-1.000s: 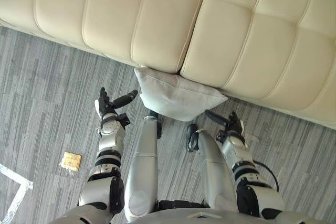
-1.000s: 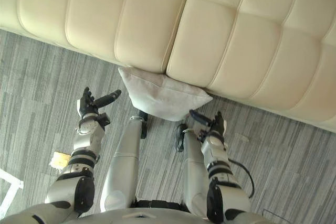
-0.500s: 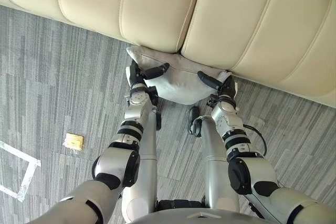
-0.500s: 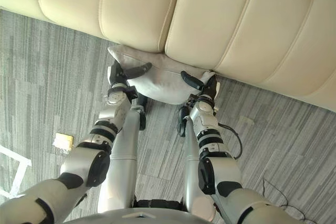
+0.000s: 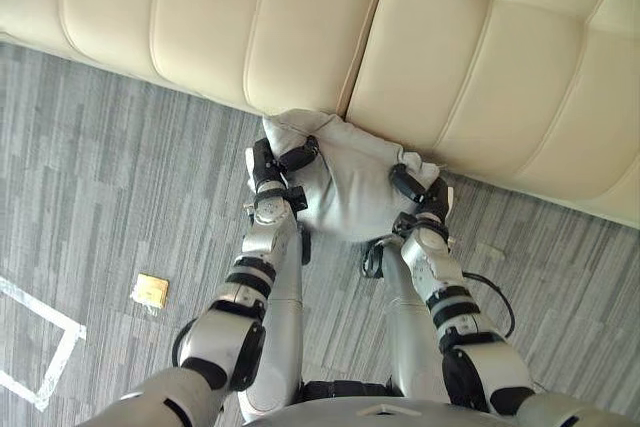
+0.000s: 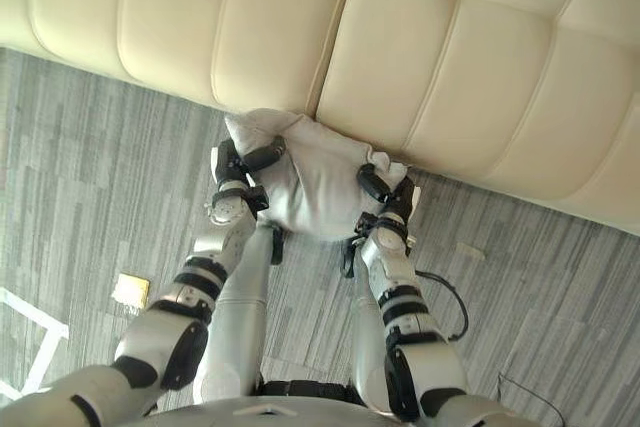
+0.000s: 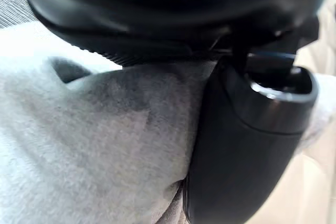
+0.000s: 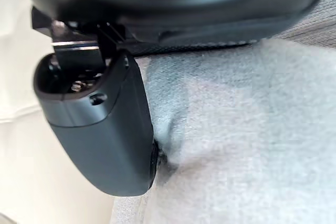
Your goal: Pick up cushions and gather them together orderly.
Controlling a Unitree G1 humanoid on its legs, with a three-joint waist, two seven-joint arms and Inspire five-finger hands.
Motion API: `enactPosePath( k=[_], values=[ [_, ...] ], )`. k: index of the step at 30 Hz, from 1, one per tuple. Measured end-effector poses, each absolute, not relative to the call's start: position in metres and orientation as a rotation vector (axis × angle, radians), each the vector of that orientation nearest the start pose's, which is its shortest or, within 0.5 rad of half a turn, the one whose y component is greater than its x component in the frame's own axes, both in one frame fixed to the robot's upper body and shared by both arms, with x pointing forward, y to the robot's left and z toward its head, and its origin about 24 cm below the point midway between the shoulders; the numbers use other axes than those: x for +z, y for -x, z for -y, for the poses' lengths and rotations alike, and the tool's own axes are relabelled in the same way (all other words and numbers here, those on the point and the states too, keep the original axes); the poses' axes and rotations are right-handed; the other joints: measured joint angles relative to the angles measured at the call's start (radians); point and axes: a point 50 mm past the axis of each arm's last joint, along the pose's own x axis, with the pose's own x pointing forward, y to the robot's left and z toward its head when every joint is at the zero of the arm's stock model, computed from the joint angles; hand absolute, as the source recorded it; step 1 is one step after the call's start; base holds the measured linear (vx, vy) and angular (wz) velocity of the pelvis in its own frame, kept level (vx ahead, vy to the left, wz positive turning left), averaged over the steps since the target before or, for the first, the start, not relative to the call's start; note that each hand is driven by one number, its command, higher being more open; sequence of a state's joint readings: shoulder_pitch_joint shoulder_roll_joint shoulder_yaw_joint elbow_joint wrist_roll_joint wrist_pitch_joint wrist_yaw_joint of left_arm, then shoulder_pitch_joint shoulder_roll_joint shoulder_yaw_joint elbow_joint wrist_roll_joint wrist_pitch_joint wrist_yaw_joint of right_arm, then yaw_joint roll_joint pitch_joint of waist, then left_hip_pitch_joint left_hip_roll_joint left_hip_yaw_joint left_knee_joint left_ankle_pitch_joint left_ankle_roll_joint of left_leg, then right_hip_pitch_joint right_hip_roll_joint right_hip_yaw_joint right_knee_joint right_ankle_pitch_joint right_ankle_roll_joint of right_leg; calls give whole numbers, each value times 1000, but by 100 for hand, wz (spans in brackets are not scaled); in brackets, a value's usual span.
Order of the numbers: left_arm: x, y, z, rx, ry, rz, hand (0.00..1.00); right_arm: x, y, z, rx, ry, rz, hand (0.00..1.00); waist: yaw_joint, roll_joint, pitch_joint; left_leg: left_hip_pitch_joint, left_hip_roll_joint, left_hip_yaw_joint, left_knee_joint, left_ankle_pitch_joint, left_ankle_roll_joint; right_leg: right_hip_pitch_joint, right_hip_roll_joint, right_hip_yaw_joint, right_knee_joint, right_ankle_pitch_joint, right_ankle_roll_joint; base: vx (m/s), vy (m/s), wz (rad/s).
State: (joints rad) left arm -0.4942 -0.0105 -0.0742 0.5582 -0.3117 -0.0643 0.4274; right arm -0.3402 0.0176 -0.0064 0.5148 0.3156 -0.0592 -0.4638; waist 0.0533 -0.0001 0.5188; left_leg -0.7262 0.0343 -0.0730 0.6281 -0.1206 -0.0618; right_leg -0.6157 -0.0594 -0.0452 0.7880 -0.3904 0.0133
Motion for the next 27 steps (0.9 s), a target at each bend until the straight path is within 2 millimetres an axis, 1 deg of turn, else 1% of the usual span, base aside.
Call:
enactPosePath(
  k=[2,4,6,7,8,10,11,12,13,14,16,17,19,21,24,25,26,27],
  values=[
    [44,-317,-112,235,251,-86,0,13,-290,151,-399,-241,-170,0,5,3,-2,105,1,7,-61,14,-4,94,0,3,-45,11,-2,11,-37,-3],
    [43,-307,-112,226,261,-76,0,15,-280,154,-399,-228,-147,0,7,5,-5,158,2,10,-99,22,-5,140,1,3,-75,18,-1,21,-23,-3],
    [41,-291,-108,215,289,-64,0,18,-261,158,-400,-193,-108,0,10,15,-19,236,3,14,-154,30,-10,216,7,2,-131,30,-3,28,13,-7],
    [41,-288,-108,212,291,-62,0,18,-258,159,-400,-182,-103,0,10,16,-23,249,3,15,-162,31,-11,229,8,3,-141,31,-3,32,16,-9],
    [41,-281,-107,199,293,-55,0,19,-249,161,-401,-161,-91,0,11,17,-33,294,7,21,-193,38,-12,269,10,4,-167,40,2,43,4,-10],
    [36,-269,-105,185,290,-67,0,15,-233,166,-406,-130,-100,0,14,16,-81,332,11,33,-224,39,-12,307,15,10,-204,44,4,58,2,-12],
    [30,-262,-104,173,289,-85,0,12,-224,168,-410,-102,-111,0,14,17,-124,352,13,37,-246,39,-12,326,17,16,-231,49,7,106,-2,-10],
    [29,-258,-104,169,290,-89,0,12,-219,169,-412,-93,-113,0,13,16,-137,369,15,40,-257,39,-12,345,18,17,-247,51,8,138,-5,-10],
    [26,-251,-102,159,295,-97,0,11,-210,171,-417,-80,-117,0,10,15,-161,406,17,46,-277,39,-12,383,19,20,-274,58,15,122,-2,-8],
    [24,-246,-102,154,296,-105,0,10,-206,172,-419,-69,-122,0,7,14,-181,423,19,49,-292,39,-12,400,21,21,-290,63,21,111,1,-11],
    [19,-234,-102,138,284,-126,0,9,-193,174,-420,-50,-130,0,3,8,-242,473,26,65,-333,39,-12,446,25,28,-335,75,26,157,0,-17],
    [17,-229,-103,130,276,-130,0,10,-189,175,-418,-39,-129,0,-1,4,-263,499,28,71,-351,39,-12,470,27,32,-354,79,29,164,-12,-18],
    [16,-221,-104,118,258,-133,0,11,-184,176,-416,-11,-124,0,-3,-13,-303,548,30,91,-382,39,-12,505,27,49,-368,80,29,132,-25,-19],
    [15,-216,-105,113,258,-141,0,14,-180,176,-415,16,-114,0,-5,-23,-330,592,32,98,-400,38,-12,542,28,56,-381,80,29,109,-36,-14],
    [11,-206,-109,118,246,-158,0,18,-176,173,-404,54,-98,0,-5,-39,-375,619,40,111,-394,36,-11,567,39,71,-377,80,29,104,-66,-11],
    [10,-205,-110,118,244,-161,0,20,-175,173,-403,59,-93,0,-4,-40,-378,619,43,112,-381,31,-6,569,46,72,-368,80,29,105,-159,-10],
    [8,-200,-112,125,242,-173,0,21,-172,170,-394,74,-87,0,-5,-37,-376,614,72,104,-301,4,3,552,69,76,-273,82,32,67,-134,-11],
    [6,-199,-113,128,241,-181,0,21,-172,169,-388,76,-89,0,-3,-21,-366,605,97,94,-237,-15,4,519,80,86,-194,64,16,19,-121,-13]
  ],
)
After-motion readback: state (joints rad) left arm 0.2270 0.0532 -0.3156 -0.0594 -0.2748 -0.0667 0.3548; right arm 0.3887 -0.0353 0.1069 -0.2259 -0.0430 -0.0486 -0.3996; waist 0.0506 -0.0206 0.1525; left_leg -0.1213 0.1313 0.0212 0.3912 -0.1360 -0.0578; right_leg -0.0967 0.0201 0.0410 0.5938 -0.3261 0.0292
